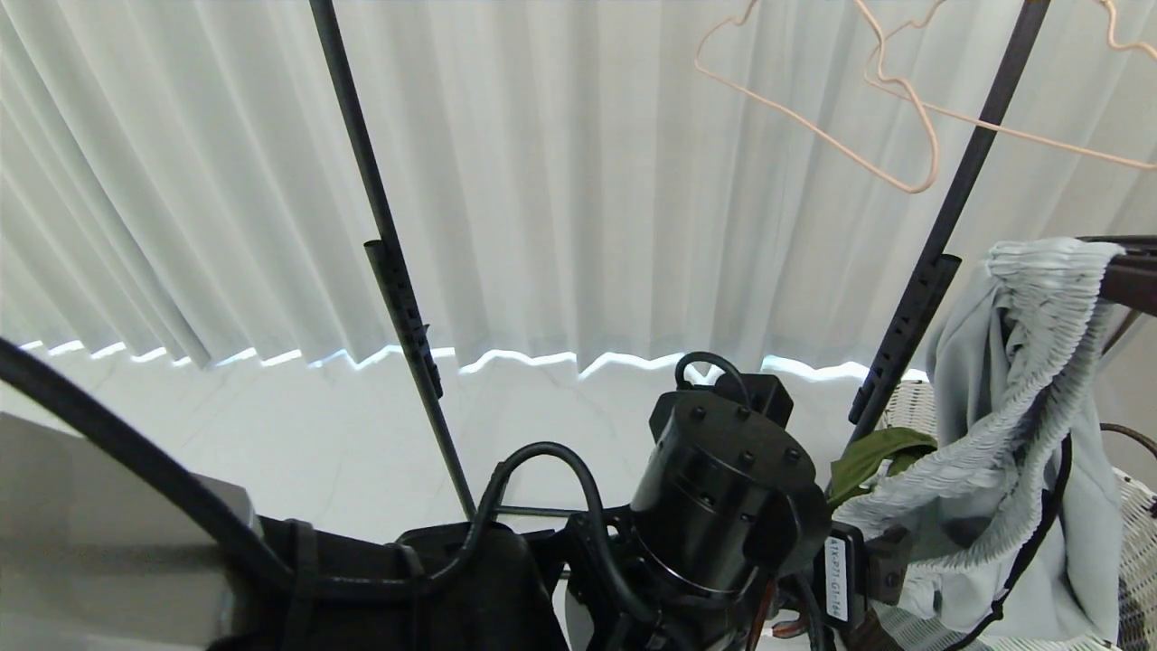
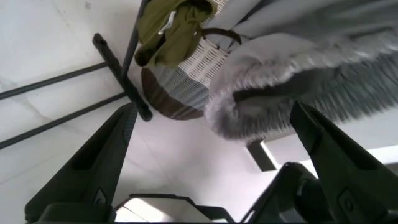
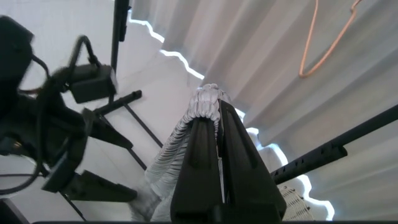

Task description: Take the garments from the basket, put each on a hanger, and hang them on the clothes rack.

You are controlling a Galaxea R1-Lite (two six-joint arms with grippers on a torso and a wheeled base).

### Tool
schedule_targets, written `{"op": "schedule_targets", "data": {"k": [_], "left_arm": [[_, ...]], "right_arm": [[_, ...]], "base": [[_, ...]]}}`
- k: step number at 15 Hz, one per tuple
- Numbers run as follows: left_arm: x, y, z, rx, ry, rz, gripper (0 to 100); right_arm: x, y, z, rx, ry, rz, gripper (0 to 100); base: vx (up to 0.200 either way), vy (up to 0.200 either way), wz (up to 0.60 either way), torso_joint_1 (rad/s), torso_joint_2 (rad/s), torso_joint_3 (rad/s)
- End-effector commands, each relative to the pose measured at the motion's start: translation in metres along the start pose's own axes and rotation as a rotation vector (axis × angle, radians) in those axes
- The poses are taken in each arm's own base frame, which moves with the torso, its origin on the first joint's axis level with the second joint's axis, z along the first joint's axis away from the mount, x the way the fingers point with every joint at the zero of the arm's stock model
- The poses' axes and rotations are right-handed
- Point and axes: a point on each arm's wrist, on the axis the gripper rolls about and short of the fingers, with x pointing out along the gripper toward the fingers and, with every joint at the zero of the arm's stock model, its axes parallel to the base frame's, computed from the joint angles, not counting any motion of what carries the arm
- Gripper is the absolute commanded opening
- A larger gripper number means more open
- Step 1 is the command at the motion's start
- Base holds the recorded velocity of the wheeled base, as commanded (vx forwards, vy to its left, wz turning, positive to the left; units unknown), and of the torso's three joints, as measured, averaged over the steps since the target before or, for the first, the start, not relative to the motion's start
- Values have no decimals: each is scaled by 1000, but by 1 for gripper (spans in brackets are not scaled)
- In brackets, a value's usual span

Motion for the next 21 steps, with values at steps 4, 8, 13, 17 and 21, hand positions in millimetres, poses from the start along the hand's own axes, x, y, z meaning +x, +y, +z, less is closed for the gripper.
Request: {"op": "schedule_targets", "data": {"k": [4,8,13,17,21], "left_arm": [[32,16,-16,-1,49,48,100],[36,32,-24,-15,80,90,100],[35,33,-24,-18,81,94,0],[14,40,-33,-15,64,185,0],[-48,21,0,-19,-106,126,0]], "right_arm": [[-5,0,1,1,-16,11,0],[-9,-1,1,3,-23,7,0],[-11,-2,1,5,-25,0,0],[-16,-6,-13,26,15,-53,0],[-24,-11,-23,32,35,-112,0]], "base": [[0,0,0,0,0,0],[0,0,0,0,0,0],[0,0,0,0,0,0],[0,0,0,0,0,0],[0,0,0,0,0,0]]}}
